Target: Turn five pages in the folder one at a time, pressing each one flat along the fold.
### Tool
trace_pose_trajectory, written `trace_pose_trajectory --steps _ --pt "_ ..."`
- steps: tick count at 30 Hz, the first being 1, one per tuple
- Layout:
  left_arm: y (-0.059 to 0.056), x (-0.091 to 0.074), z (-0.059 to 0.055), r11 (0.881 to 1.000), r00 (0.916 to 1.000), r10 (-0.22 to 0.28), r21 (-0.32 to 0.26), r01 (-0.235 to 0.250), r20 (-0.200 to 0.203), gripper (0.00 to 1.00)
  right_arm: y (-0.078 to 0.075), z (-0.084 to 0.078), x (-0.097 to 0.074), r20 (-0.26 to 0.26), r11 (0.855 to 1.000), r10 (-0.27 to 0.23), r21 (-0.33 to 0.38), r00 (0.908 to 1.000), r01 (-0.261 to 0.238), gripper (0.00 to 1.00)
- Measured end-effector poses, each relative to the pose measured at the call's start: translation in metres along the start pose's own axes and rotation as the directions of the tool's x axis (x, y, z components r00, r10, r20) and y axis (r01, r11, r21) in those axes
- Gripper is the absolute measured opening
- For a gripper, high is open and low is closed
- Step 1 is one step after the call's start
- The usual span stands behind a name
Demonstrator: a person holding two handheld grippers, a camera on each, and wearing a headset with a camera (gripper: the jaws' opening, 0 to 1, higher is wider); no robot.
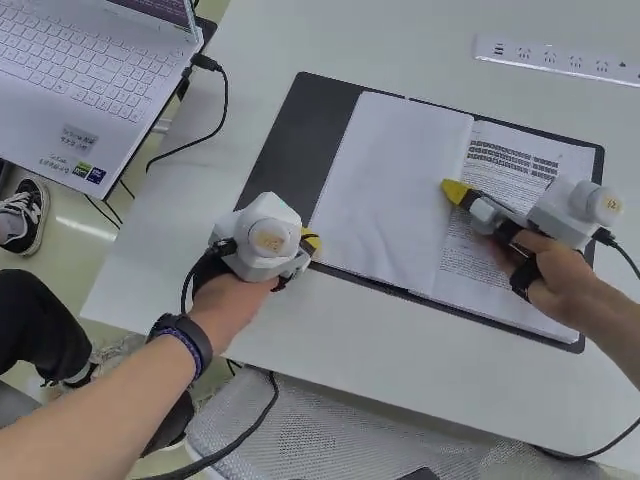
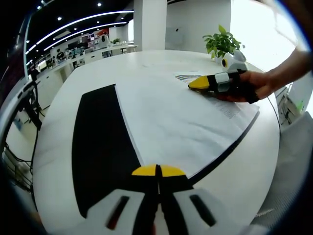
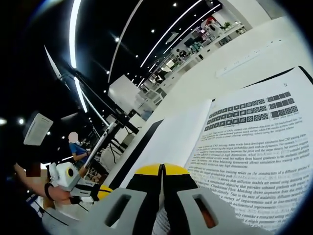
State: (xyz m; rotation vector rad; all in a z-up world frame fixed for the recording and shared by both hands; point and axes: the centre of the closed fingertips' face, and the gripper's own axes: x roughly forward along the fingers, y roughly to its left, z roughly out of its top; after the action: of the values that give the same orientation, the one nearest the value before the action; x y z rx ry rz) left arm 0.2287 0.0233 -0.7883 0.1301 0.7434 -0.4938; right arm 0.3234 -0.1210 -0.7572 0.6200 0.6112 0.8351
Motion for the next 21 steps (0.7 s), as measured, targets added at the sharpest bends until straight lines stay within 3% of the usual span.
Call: trace_pose_trajectory --steps 14,21 --pt "0.000 0.000 -0.001 1.000 1.0000 -0.005 -0.003 0.006 0.007 0.00 0.033 -0.044 -0.026 -0.055 0.998 0.065 -0.007 0.9964 -0.066 0.00" --pt "0.000 0.000 -0.001 1.000 1.0000 -0.006 0.002 0.006 0.007 0.00 0.047 -0.064 -0.036 -0.105 0.995 0.095 -0.017 0.9899 -0.097 0.00"
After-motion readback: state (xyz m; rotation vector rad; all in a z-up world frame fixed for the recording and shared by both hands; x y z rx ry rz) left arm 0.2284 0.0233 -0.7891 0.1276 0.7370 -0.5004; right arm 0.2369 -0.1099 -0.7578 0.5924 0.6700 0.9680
